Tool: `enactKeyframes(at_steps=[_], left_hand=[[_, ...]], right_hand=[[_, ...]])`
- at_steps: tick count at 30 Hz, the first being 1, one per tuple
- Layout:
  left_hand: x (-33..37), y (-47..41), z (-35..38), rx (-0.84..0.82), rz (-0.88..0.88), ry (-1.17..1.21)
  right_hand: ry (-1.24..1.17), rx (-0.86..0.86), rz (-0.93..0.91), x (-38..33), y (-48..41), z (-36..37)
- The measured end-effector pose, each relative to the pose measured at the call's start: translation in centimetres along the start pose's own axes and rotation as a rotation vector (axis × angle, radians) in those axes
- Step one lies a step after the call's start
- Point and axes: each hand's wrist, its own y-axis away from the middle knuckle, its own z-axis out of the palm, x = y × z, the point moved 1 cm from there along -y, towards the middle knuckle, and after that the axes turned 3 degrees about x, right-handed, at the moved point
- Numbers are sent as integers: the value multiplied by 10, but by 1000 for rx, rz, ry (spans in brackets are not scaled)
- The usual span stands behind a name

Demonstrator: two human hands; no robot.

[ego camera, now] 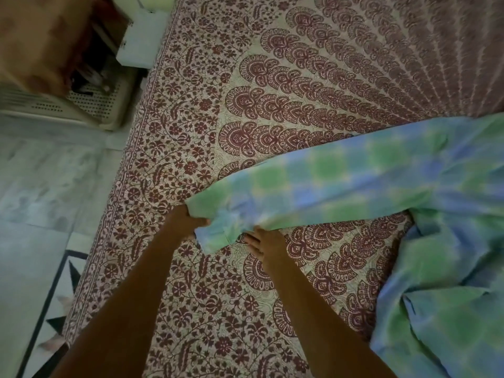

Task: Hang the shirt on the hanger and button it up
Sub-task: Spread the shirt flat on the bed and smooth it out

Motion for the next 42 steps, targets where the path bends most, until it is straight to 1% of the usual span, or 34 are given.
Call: enactKeyframes(at_steps=[2,3,4,6,7,9,11,13,17,19,23,26,28,30,33,36,38,40,42], left_hand=[[-4,-3,2,114,20,-12],[-3,-2,3,168,35,-54],[-2,0,1,245,44,-144],[5,8,-2,405,82,-319],[7,11,-2,461,110,-355],[15,14,5,505,164,-379],[29,15,26,472,261,-397],[47,22,53,411,357,-416],[95,53,127,193,459,-363],[121,74,174,103,541,-379],[159,112,257,20,666,-451],[179,138,312,-20,718,-475],[192,159,356,-51,740,-483],[206,180,399,-69,777,-513],[222,207,458,-109,815,-535],[237,232,515,-138,859,-556],[246,241,547,-158,895,-570],[254,249,576,-189,919,-576],[261,257,603,-194,929,-590]], right_hand=[[84,-30,-2,-3,-2,1],[143,-24,-16,-5,-3,-2],[226,-14,-37,-7,-2,-3],[349,39,-92,-9,-3,-9],[385,70,-123,-10,-3,-15],[428,145,-193,-15,3,-33],[429,215,-268,-21,10,-60],[366,252,-301,-29,20,-87],[327,318,-381,-56,38,-150],[244,367,-418,-71,47,-194],[28,453,-475,-85,63,-272],[-27,536,-575,-85,70,-325],[-99,589,-597,-83,74,-374],[-122,643,-621,-83,79,-426],[-85,774,-660,-91,88,-498],[39,958,-685,-103,92,-565],[130,1040,-688,-110,91,-599],[232,1128,-631,-115,88,-626],[304,1147,-511,-114,81,-647]])
